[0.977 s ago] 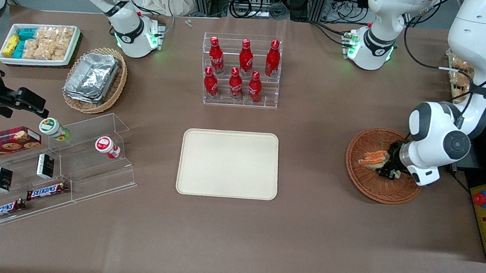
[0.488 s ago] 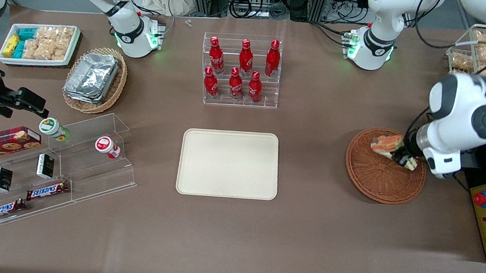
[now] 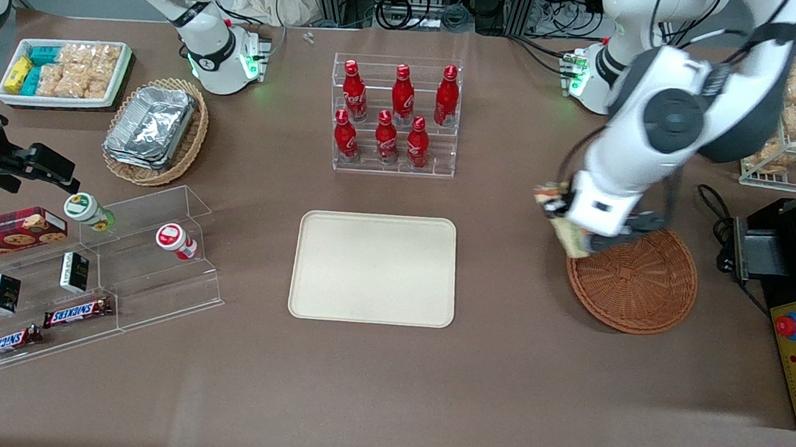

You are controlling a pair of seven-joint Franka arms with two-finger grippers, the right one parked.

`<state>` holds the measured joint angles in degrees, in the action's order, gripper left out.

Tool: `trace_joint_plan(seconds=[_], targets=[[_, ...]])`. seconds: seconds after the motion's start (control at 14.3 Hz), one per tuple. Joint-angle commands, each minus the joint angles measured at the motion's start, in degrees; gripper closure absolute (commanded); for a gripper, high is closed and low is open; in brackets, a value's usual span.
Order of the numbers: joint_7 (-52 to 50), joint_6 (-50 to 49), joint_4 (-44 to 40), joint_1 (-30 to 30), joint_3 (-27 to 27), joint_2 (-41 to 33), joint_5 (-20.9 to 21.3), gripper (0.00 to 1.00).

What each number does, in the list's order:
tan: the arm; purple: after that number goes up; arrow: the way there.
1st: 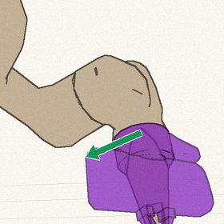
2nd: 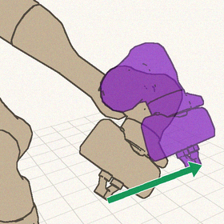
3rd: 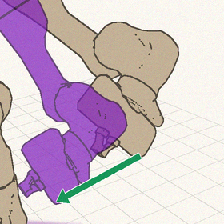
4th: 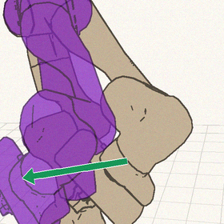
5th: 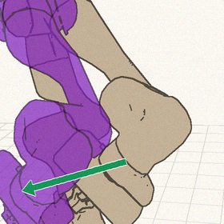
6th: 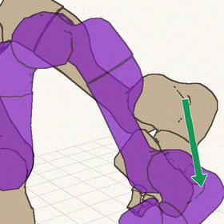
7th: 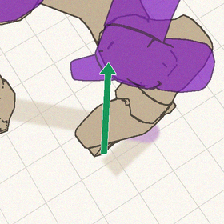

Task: Place sandwich from basket to tray
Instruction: 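Carry the sandwich with the left gripper over to the cream tray, then lower the sandwich onto the tray and open the left gripper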

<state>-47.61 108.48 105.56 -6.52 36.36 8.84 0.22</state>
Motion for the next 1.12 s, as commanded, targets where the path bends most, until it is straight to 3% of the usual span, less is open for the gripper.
trace_joint_plan(seconds=[0.0,0.21,0.28,0.49,0.63,0.84,0.91,0.98,1.05], targets=[[2.4,6.7,-4.1,4.8,3.5,9.1,5.1,1.00],[2.2,12.8,-7.6,10.8,3.4,20.6,18.2,1.00],[1.5,12.8,-11.0,12.4,3.4,25.0,20.9,1.00],[1.6,13.0,-15.7,15.3,3.0,32.7,23.7,1.00],[1.3,13.5,-17.2,15.4,2.8,36.1,27.8,1.00],[1.5,15.2,-18.1,15.4,2.1,39.0,28.7,1.00],[1.2,15.8,-18.0,15.5,1.0,39.4,29.2,0.68],[1.0,16.2,-17.9,15.8,0.6,39.5,29.3,0.01],[0.9,16.5,-18.0,16.4,0.6,39.3,29.3,0.00]])
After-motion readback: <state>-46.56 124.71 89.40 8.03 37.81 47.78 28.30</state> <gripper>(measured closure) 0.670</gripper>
